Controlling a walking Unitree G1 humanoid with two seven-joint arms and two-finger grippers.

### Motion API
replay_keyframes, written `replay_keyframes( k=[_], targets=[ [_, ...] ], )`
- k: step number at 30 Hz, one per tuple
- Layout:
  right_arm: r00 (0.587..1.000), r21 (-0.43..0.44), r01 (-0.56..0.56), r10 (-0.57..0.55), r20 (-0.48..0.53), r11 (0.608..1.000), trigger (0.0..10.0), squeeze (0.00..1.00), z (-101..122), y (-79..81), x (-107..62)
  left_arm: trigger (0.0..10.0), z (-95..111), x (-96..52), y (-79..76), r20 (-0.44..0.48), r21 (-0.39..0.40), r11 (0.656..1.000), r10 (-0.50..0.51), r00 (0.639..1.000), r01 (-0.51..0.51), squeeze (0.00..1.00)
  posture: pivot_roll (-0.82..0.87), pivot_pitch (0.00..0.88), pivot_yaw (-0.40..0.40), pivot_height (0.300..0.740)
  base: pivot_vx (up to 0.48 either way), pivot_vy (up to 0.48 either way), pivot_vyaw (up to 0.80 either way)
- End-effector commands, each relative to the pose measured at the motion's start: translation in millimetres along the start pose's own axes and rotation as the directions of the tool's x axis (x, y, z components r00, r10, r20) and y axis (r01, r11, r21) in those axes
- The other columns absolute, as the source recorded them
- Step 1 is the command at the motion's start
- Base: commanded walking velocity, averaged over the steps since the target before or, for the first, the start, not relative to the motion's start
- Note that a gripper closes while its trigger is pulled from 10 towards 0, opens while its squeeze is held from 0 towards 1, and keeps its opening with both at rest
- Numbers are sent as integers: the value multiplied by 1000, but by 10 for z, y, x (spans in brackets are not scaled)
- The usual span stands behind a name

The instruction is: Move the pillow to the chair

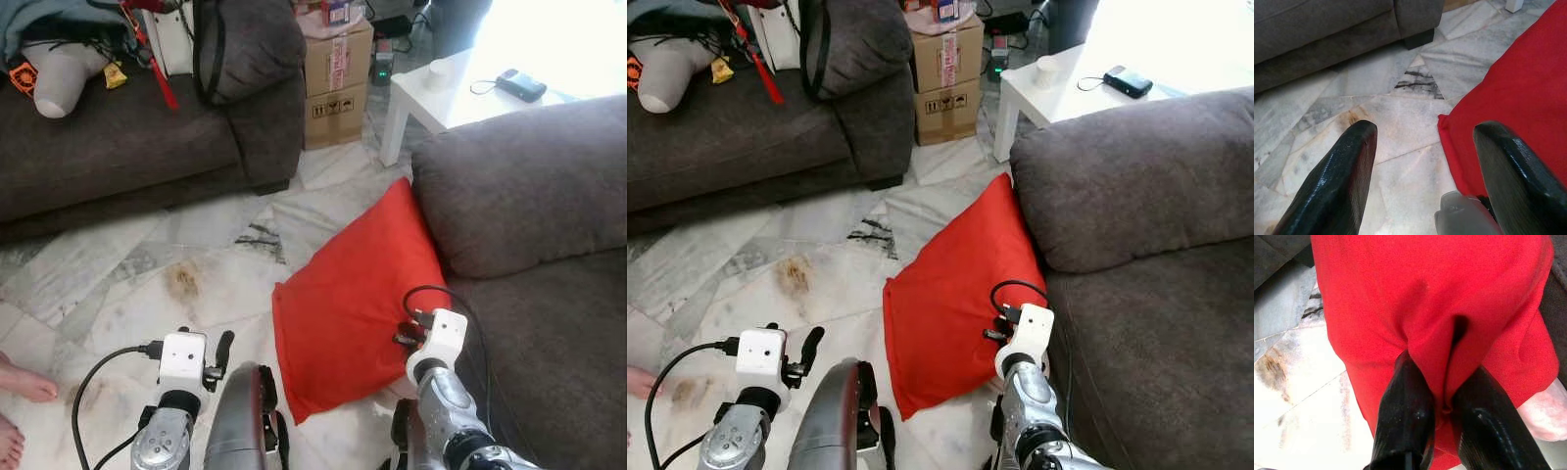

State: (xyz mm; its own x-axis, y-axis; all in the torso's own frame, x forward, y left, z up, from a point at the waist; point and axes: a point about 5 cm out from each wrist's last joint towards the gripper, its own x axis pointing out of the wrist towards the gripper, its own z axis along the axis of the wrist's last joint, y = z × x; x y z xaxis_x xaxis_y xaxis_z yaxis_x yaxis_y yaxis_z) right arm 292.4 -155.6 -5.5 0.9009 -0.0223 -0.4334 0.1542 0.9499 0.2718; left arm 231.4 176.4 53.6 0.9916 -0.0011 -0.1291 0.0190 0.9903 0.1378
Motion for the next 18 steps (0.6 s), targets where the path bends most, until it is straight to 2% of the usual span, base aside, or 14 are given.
replay_keyframes(
  k=[1,12,18],
  targets=[
    [1000,-14,-22,21,-17,1000,0,0,-27,54,0,10000,-66,3,44,-22,-1,1000,17,1000,-17,0,114,180,58,606,0,0,0],
    [998,-20,-52,53,25,998,0,0,67,103,28,10000,-46,173,55,-8,4,1000,14,1000,-14,0,88,119,62,606,0,0,0],
    [997,-31,-53,55,51,998,0,0,76,51,12,10000,-60,249,84,-3,5,1000,14,1000,-14,0,68,77,75,606,0,0,0]
  ],
)
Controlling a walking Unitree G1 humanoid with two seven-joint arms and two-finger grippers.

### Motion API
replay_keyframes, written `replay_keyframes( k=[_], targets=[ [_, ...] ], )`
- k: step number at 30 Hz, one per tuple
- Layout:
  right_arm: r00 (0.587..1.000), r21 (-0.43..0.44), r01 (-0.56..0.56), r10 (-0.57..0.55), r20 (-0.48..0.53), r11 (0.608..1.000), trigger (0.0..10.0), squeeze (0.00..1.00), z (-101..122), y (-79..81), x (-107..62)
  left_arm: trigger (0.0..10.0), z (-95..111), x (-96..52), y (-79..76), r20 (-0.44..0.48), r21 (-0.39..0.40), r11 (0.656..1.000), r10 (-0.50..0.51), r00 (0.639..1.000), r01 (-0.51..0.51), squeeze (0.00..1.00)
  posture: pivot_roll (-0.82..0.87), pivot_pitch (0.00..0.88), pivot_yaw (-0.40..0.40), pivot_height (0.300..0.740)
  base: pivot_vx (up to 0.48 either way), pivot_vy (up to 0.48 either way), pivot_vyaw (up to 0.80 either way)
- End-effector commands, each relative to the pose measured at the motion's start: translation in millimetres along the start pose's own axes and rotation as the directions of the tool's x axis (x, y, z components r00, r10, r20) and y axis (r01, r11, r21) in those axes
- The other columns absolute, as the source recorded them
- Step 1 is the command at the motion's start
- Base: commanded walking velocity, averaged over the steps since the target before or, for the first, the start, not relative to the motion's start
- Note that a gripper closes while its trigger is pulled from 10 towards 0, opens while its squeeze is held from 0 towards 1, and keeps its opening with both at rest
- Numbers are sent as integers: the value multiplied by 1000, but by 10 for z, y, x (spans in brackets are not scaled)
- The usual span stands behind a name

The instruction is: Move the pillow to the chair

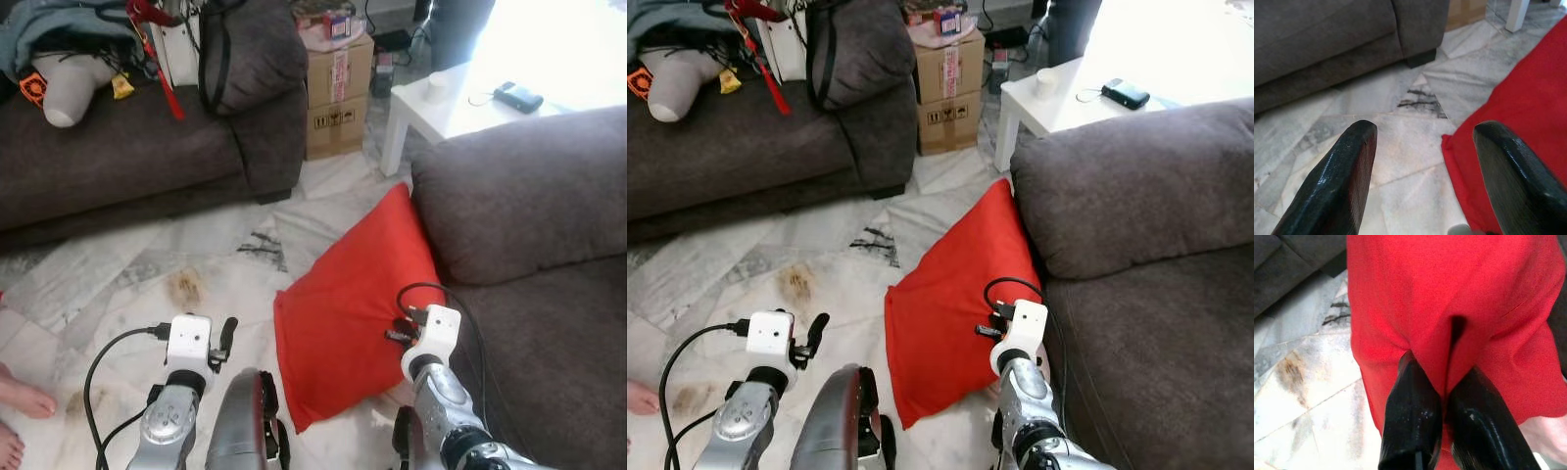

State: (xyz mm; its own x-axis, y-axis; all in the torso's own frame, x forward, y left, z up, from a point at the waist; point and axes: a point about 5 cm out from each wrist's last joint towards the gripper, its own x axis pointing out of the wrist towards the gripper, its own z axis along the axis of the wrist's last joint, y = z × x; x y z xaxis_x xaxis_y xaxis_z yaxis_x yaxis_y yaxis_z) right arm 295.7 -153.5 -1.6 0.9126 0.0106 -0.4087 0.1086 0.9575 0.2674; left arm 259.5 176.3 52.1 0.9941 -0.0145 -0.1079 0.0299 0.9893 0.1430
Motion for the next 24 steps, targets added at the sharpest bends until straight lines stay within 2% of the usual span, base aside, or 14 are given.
replay_keyframes(
  k=[1,5,6,7,13,17,24],
  targets=[
    [999,-2,-13,13,41,1000,0,0,43,7,-1,10000,-80,-34,83,-25,1,1000,24,999,-24,0,68,77,75,606,0,0,0],
    [994,-63,-57,63,91,996,0,0,118,31,3,10000,-82,-25,112,-22,6,1000,25,999,-25,0,55,54,85,606,0,0,0],
    [992,-60,-65,71,102,996,4627,0,128,39,2,10000,-83,-22,116,-21,7,1000,25,999,-24,0,52,52,86,606,0,0,0],
    [988,-40,-85,90,128,996,10000,0,147,57,-3,10000,-83,-22,117,-18,7,1000,23,1000,-22,0,50,51,87,606,0,0,0],
    [962,-86,-135,152,228,987,10000,0,223,104,-44,10000,-14,-40,116,19,4,1000,22,1000,-22,0,46,41,86,606,0,0,0],
    [910,-141,-160,201,362,977,10000,0,391,169,-116,10000,74,-51,129,57,6,1000,24,998,-24,0,46,27,81,606,0,0,0],
    [859,-167,-164,224,460,972,10000,0,551,215,-222,10000,159,2,119,93,2,1000,23,995,-23,0,43,0,67,606,0,0,0]
  ],
)
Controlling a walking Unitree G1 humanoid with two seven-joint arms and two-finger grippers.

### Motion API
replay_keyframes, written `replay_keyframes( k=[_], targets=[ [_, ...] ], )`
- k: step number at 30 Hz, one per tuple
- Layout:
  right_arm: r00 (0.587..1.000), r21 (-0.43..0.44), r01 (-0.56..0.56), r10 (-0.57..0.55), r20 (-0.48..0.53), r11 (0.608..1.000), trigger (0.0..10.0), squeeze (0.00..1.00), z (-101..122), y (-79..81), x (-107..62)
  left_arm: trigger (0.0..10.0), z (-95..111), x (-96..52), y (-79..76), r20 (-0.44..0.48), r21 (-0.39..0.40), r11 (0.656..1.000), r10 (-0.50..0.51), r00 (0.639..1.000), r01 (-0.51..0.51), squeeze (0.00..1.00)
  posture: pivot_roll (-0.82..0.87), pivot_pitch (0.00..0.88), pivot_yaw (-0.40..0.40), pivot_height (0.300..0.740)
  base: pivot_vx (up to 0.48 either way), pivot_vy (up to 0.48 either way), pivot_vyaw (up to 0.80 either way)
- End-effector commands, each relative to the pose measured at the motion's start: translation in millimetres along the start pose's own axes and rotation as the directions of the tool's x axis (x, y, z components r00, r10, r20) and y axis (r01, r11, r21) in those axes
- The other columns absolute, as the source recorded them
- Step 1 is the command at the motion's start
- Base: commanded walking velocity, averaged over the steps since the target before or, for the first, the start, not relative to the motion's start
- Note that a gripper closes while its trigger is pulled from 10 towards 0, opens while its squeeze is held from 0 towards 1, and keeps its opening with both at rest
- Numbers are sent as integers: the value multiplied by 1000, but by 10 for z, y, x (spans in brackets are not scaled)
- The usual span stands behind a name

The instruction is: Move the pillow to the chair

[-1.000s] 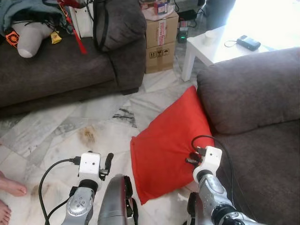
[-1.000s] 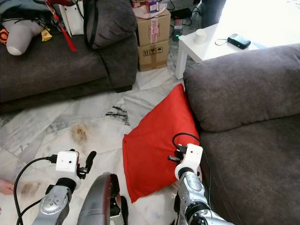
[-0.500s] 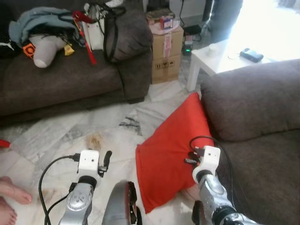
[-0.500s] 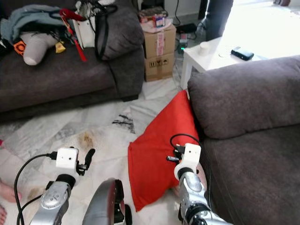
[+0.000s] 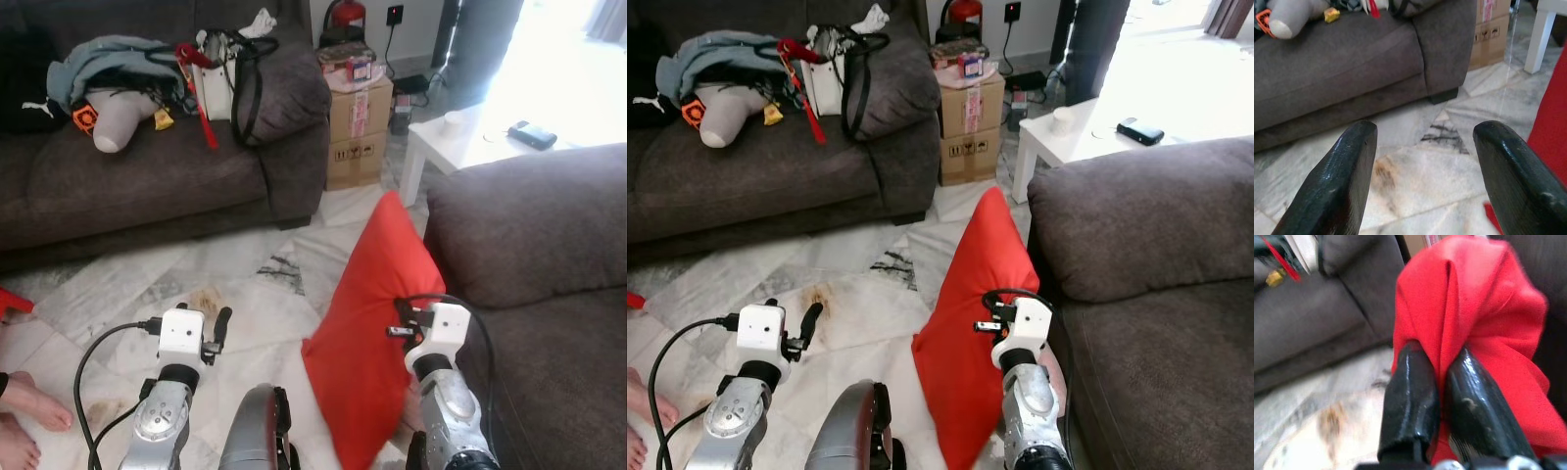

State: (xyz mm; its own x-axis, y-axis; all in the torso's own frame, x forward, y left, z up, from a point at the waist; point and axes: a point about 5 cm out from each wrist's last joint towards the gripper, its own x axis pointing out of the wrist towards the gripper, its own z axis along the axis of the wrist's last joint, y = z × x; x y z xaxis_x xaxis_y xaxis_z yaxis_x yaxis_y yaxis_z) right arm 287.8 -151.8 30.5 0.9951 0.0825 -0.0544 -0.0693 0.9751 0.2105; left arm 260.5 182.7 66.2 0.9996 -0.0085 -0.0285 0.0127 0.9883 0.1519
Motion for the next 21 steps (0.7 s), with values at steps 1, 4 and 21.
replay_keyframes(
  k=[1,4,21],
  targets=[
    [986,-29,-39,43,163,999,10000,0,315,86,96,10000,30,14,31,16,-6,1000,6,1000,-6,0,43,0,66,606,0,0,0],
    [985,-34,-27,32,171,999,10000,0,361,74,88,10000,44,30,8,21,-13,1000,4,1000,-4,0,35,0,66,606,0,0,0],
    [988,-23,-16,19,156,1000,10000,0,393,135,88,10000,44,51,-19,18,-12,1000,-19,1000,19,0,28,0,80,606,0,0,0]
  ],
)
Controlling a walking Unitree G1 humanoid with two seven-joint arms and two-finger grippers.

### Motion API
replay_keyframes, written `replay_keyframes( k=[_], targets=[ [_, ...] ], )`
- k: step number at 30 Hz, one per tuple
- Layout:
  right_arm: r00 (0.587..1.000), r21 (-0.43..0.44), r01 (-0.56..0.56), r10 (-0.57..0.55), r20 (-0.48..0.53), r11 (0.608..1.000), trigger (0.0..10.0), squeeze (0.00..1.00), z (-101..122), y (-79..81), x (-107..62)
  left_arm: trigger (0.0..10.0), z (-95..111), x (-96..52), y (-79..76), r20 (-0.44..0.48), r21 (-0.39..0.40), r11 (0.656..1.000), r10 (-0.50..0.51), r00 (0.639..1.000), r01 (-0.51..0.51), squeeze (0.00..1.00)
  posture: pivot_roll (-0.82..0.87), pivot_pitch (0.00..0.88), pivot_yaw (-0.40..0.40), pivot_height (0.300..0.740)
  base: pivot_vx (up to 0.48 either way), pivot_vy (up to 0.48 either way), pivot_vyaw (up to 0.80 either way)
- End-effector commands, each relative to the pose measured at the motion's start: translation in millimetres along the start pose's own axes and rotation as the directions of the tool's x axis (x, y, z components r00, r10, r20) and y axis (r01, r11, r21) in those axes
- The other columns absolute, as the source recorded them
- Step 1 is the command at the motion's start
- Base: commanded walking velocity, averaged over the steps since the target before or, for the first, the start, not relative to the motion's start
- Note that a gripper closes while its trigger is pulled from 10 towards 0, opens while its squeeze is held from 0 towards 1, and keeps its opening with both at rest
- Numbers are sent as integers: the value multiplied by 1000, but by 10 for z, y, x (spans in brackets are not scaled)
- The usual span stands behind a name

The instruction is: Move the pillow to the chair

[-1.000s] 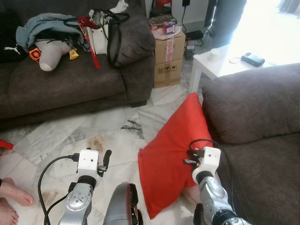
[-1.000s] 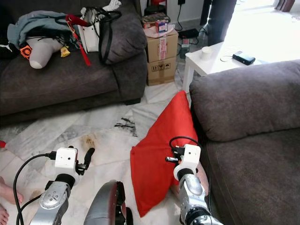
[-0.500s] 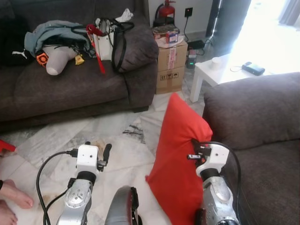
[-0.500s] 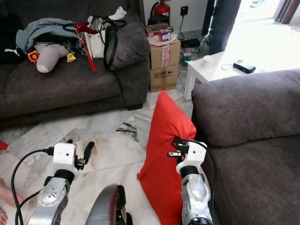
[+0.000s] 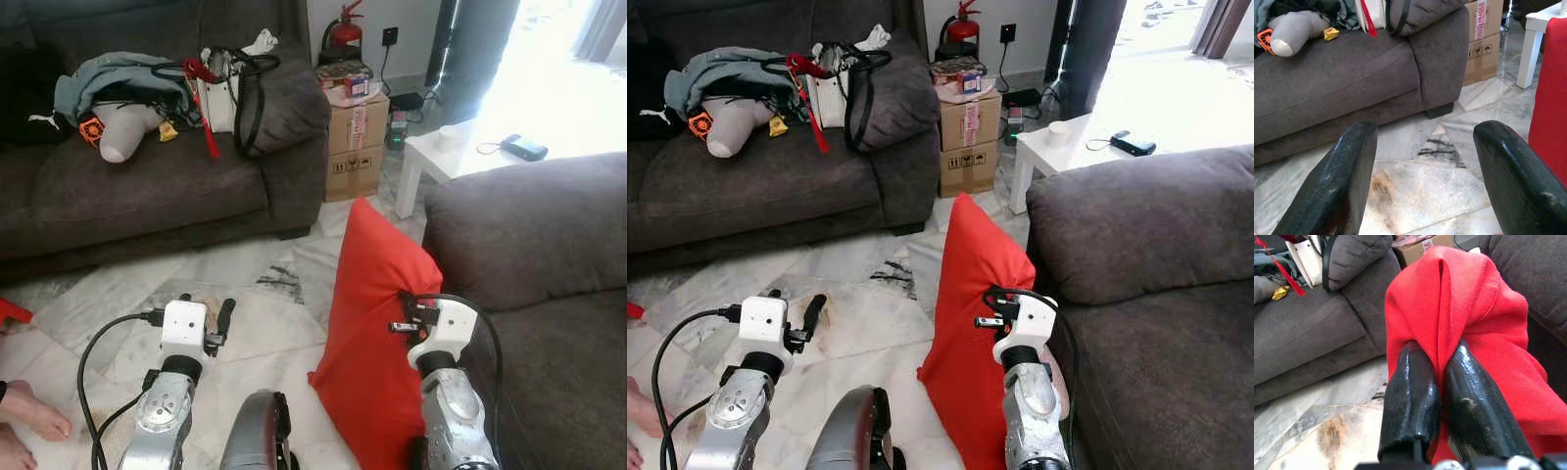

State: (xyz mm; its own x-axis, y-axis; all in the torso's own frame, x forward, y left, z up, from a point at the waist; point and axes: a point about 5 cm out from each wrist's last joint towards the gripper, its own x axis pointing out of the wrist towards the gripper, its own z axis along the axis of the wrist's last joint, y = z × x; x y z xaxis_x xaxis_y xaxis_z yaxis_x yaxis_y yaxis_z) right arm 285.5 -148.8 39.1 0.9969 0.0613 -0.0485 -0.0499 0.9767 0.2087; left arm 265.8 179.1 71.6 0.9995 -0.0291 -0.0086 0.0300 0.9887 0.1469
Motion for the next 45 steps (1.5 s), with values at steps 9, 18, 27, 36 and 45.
replay_keyframes(
  k=[9,18,27,36,45],
  targets=[
    [989,-13,-28,30,145,1000,10000,0,335,47,111,10000,-32,-18,32,-10,-7,1000,10,1000,-10,0,35,9,72,632,0,0,0],
    [991,-9,-36,37,132,999,10000,0,319,75,121,10000,-34,-16,31,-12,-9,1000,15,1000,-15,0,37,16,72,683,0,0,0],
    [992,-9,-35,36,124,999,10000,0,315,65,119,10000,-34,-9,30,-11,-9,1000,17,1000,-17,0,38,20,70,732,0,0,0],
    [992,-6,-38,38,122,999,10000,0,317,68,132,10000,-33,-10,31,-12,-9,1000,18,1000,-18,0,41,22,70,740,0,0,0],
    [990,-2,-44,44,131,999,10000,0,334,73,139,10000,-27,-3,38,-10,-7,1000,17,1000,-17,0,41,23,71,740,0,0,0]
  ],
)
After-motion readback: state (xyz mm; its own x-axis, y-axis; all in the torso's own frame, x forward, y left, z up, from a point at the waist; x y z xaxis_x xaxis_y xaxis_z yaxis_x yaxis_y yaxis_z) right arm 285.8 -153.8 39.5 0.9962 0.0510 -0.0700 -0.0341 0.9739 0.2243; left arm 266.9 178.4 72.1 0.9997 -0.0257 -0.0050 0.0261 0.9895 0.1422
